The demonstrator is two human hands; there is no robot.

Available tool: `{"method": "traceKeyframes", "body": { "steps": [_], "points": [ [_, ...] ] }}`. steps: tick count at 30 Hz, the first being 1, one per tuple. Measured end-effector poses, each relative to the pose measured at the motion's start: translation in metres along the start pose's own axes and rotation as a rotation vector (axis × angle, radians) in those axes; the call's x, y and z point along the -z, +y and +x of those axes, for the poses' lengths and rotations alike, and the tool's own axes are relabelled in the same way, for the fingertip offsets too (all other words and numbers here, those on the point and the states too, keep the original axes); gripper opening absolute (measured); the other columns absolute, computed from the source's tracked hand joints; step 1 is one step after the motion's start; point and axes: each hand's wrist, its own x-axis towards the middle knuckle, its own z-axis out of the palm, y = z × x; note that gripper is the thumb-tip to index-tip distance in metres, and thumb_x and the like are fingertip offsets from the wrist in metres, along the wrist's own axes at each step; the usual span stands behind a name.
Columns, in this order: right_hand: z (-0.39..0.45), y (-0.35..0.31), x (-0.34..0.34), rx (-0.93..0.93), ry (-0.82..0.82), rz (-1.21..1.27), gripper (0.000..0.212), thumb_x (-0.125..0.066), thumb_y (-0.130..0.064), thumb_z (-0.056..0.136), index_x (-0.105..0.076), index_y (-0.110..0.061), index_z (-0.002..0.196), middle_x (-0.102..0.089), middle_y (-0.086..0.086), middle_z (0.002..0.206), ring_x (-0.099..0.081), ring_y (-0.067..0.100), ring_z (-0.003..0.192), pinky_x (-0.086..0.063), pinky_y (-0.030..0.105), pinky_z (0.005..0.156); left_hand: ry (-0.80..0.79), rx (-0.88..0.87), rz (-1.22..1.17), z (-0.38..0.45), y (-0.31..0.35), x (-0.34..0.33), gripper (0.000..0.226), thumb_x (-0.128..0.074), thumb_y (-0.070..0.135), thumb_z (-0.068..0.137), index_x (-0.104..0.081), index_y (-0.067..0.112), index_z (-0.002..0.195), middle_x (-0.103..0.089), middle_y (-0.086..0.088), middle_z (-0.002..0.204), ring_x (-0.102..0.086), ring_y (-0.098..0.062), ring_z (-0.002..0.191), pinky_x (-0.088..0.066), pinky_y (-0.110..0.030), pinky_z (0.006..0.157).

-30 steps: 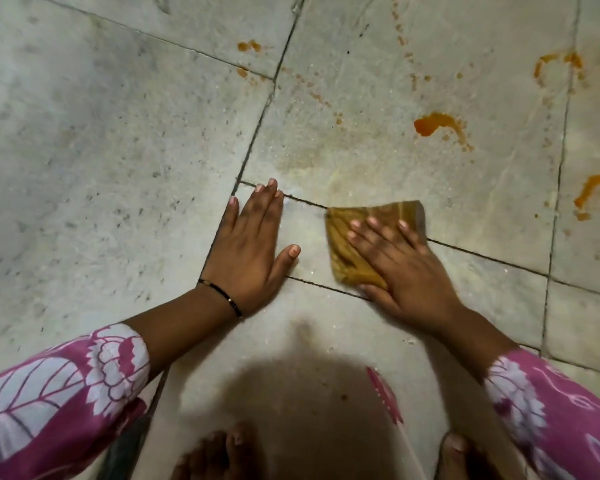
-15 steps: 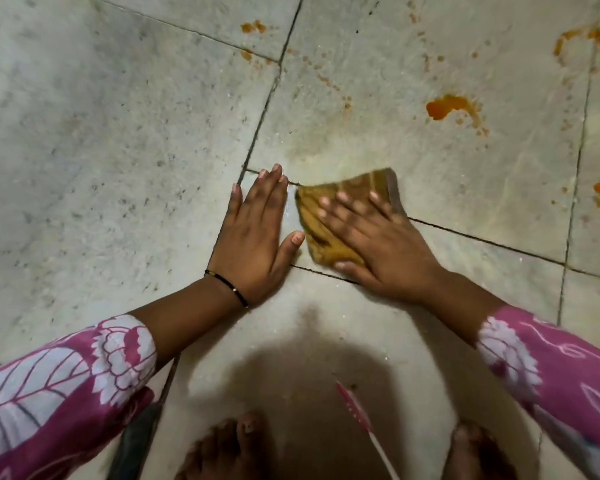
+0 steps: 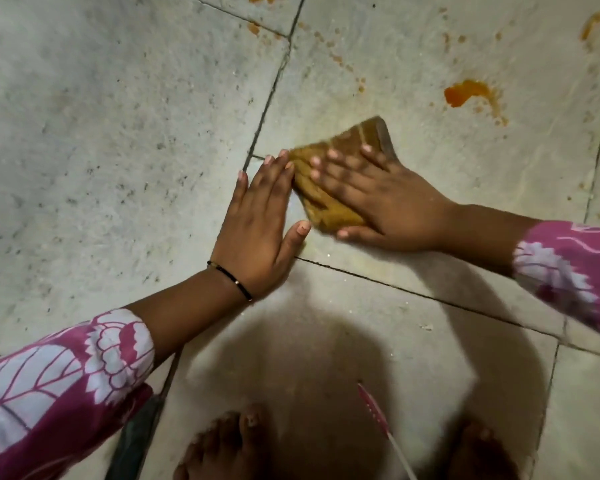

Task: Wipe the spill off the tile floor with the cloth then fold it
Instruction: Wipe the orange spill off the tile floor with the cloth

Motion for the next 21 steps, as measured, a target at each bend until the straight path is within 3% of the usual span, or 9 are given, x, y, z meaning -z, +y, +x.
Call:
{"method": "traceKeyframes", "body": {
  "steps": [3, 7, 12, 15, 21],
  "points": [
    [-0.072, 0.036, 0.008, 0.237, -0.169, -0.063, 0.076, -0.031, -0.059, 0.094, -0.015, -0.013, 0.152, -0.013, 0.005, 0.16, -0.011, 0.023, 0.147, -0.013, 0.05, 0.116, -0.029, 0.01, 0.024, 0.001, 0.0, 0.001, 0.072, -0.014, 0.053, 0.095, -0.019, 0.004, 0.148, -0.013, -0.011, 0.157, -0.007, -0.022, 0.146, -0.002, -0.042, 0.119],
    [-0.153, 0.084, 0.025, 0.195, -0.281, -0.159, 0.079, -0.036, -0.06, 0.091, -0.021, -0.012, 0.151, -0.018, 0.006, 0.159, -0.02, 0.026, 0.145, -0.021, 0.055, 0.112, -0.092, 0.01, 0.11, 0.004, 0.003, -0.001, 0.071, -0.015, 0.052, 0.095, -0.018, 0.005, 0.148, -0.015, -0.012, 0.157, -0.011, -0.024, 0.145, -0.006, -0.045, 0.118],
    [-0.166, 0.054, -0.018, 0.091, -0.149, -0.185, 0.09, -0.032, -0.065, 0.089, -0.017, 0.003, 0.146, -0.03, 0.028, 0.148, -0.019, 0.04, 0.141, -0.018, 0.056, 0.112, -0.149, -0.029, 0.151, 0.0, 0.013, 0.007, 0.075, -0.015, 0.056, 0.094, -0.02, 0.003, 0.147, -0.015, -0.013, 0.157, -0.012, -0.025, 0.145, -0.007, -0.049, 0.116],
    [-0.15, 0.04, -0.024, 0.036, -0.134, -0.129, 0.09, -0.03, -0.067, 0.09, -0.02, 0.002, 0.148, -0.027, 0.026, 0.151, -0.015, 0.039, 0.143, -0.014, 0.057, 0.114, -0.254, -0.048, 0.081, 0.01, 0.056, 0.017, 0.083, -0.015, 0.063, 0.09, -0.016, 0.004, 0.148, -0.007, -0.012, 0.158, -0.005, -0.025, 0.145, -0.003, -0.048, 0.116],
    [-0.152, 0.054, -0.026, -0.175, -0.052, 0.084, 0.09, -0.027, -0.074, 0.085, -0.004, -0.02, 0.152, -0.002, 0.008, 0.159, 0.003, 0.031, 0.147, 0.001, 0.056, 0.115, -0.28, -0.531, 0.248, 0.08, 0.132, 0.0, 0.071, -0.023, 0.054, 0.093, -0.015, 0.011, 0.15, -0.011, -0.009, 0.158, -0.011, -0.023, 0.145, -0.006, -0.045, 0.116]
  ]
}}
